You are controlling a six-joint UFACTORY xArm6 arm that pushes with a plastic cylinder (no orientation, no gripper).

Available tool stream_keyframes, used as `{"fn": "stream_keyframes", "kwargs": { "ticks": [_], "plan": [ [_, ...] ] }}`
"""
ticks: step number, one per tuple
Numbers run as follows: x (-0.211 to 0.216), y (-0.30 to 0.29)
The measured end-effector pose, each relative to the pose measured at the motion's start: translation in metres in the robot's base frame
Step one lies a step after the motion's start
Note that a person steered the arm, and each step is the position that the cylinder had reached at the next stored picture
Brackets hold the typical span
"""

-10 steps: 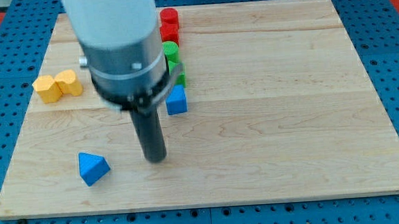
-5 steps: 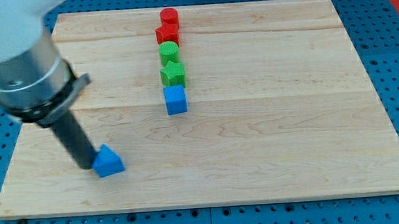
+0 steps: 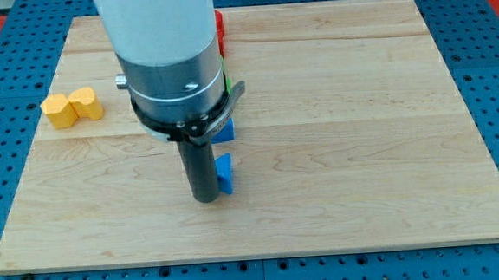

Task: Place the blue triangle below to the blue cube

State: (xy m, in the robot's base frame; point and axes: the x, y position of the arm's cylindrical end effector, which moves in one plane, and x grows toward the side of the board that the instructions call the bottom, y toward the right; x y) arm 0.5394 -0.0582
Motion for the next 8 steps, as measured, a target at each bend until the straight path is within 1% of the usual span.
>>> {"fn": "stream_keyframes", "kwargs": {
  "ticks": [1, 2, 3, 4, 5, 6, 8],
  "plan": [
    [-0.013, 0.003],
    [-0.035, 0.004],
    [-0.027, 0.006],
    [0.006, 0.027],
    [-0.011, 0.090],
    [-0.034, 0.101],
    [-0.040, 0.062]
  ]
}}
